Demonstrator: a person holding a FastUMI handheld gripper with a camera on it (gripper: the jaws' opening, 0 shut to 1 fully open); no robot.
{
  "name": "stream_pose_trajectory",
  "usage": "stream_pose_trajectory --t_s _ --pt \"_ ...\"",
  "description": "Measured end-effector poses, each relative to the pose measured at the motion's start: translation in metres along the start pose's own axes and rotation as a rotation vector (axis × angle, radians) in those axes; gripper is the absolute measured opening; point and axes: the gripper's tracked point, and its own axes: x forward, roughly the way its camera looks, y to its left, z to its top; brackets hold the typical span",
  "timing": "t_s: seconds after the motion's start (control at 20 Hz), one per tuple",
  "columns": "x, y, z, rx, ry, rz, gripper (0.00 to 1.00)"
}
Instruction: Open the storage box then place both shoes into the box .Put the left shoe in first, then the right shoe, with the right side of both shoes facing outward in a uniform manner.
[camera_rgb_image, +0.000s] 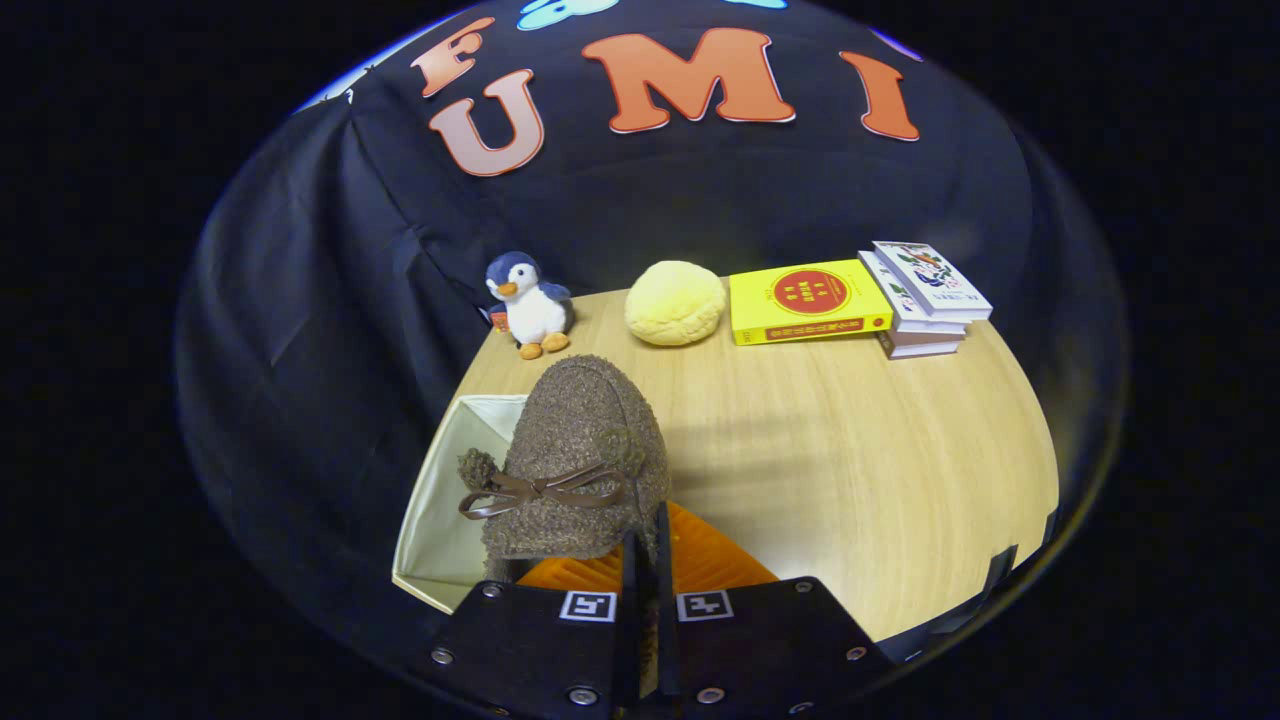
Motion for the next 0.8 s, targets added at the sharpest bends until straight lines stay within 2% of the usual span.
stream_pose_trajectory --t_s 0.35,0.5,0.6,0.75,0.8 --pt "0.032 0.053 -0.008 -0.001 0.037 0.01 0.08" --pt "0.046 0.067 -0.025 0.006 0.091 0.027 0.14" --pt "0.049 0.072 -0.033 0.009 0.109 0.034 0.24" --pt "0.042 0.077 -0.02 0.002 0.069 0.06 0.46" --pt "0.037 0.076 -0.013 -0.003 0.051 0.07 0.49"
